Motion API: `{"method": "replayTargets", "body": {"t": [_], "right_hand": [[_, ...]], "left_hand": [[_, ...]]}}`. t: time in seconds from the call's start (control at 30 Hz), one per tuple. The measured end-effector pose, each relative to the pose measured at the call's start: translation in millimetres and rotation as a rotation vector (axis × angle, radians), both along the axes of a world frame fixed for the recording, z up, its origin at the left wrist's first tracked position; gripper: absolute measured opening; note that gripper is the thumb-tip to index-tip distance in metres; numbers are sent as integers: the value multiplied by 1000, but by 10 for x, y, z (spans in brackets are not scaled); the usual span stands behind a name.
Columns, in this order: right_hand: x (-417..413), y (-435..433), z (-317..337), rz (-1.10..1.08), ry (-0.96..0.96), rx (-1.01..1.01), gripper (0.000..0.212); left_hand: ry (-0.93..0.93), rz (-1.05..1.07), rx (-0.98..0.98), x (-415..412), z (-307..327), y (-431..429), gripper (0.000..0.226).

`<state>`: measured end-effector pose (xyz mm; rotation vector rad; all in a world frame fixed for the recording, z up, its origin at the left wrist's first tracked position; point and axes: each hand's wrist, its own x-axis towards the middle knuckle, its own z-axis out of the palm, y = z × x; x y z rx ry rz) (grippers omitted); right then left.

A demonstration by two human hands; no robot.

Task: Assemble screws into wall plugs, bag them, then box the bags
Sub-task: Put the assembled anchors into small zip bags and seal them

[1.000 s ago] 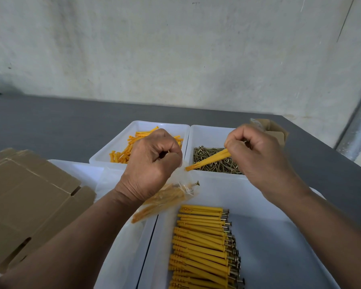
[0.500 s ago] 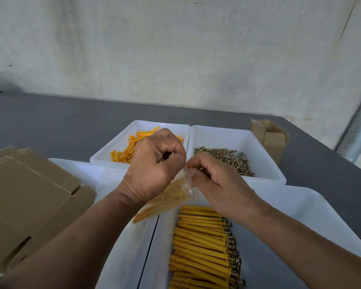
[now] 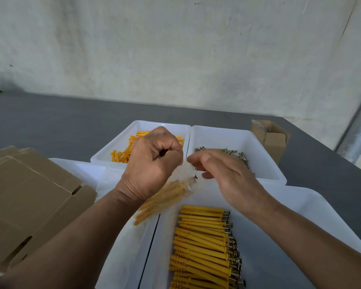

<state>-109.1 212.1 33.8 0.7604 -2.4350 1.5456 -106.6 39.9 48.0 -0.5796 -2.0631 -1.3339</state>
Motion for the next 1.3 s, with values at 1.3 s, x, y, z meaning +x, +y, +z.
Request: {"method": "replayTargets", "body": {"t": [1.3], "right_hand": [[-98, 170, -515, -112, 79, 1290, 25]], "left_hand": [[0, -44, -19, -14, -32, -11, 15]]}}
